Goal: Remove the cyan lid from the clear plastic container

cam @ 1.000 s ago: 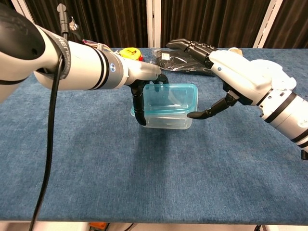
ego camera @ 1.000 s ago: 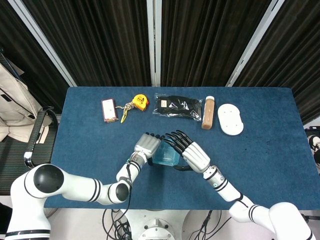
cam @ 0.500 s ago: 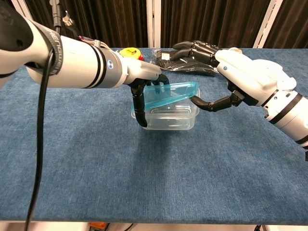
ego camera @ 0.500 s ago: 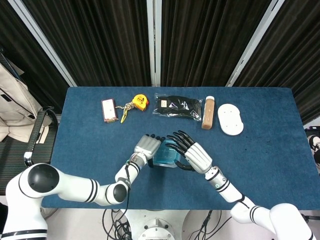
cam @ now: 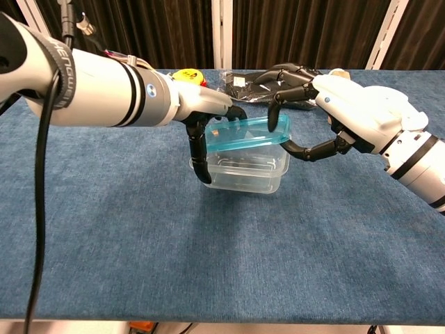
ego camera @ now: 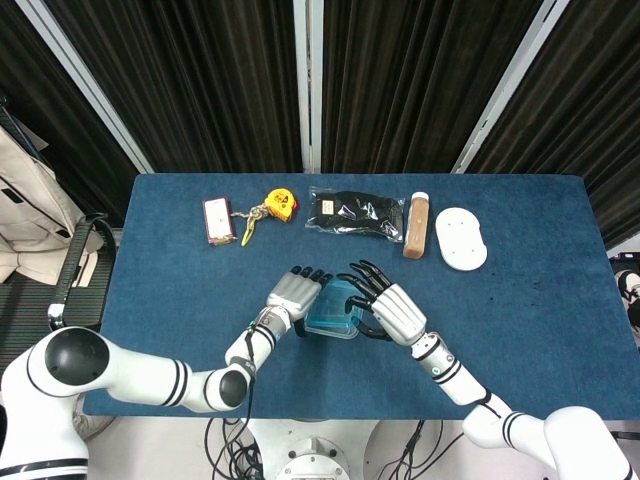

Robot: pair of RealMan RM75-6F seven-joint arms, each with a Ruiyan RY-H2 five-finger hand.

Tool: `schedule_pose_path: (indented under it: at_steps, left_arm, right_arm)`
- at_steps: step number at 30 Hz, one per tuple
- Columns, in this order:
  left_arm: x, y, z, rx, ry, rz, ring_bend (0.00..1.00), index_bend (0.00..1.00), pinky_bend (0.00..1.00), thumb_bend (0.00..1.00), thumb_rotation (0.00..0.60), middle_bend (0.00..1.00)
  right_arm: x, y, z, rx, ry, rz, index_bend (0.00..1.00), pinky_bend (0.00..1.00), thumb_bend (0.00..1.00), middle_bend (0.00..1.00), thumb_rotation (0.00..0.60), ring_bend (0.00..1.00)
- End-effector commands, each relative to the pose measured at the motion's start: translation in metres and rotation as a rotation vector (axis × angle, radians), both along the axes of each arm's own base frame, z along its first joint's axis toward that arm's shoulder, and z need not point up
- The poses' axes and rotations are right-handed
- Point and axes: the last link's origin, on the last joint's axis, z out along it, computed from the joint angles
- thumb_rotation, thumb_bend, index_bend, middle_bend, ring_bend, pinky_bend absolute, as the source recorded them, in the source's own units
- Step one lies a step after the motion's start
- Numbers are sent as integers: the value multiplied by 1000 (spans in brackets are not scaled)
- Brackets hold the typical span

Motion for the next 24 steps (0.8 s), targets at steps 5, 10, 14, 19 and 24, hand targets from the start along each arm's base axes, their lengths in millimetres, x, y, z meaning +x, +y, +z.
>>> schedule_pose_path:
  at_steps: [5,10,14,19,24]
  left_arm:
    - [-4,0,4,26,0,-3,0,0,69,46,600,0]
    - [-11,1,9,54,-12,7,0,0,69,46,600,0]
    - [-17,2,14,63,-24,24,0,0,69,46,600,0]
    - [-26,3,21,89,-44,41,0,0,69,47,600,0]
    - [-42,3,27,120,-64,57,0,0,67,47,600,0]
  right_arm:
    - [1,0,1,-4,-6,4,638,0,470,161,600,0]
    - [2,-1,4,-17,-5,10,658,0,593,167,600,0]
    - [1,-1,6,-31,-7,17,681,0,632,179,600,0]
    - [2,-3,12,-52,-7,27,692,0,659,187,600,0]
    - [2,-3,22,-101,-15,39,693,0,670,192,600,0]
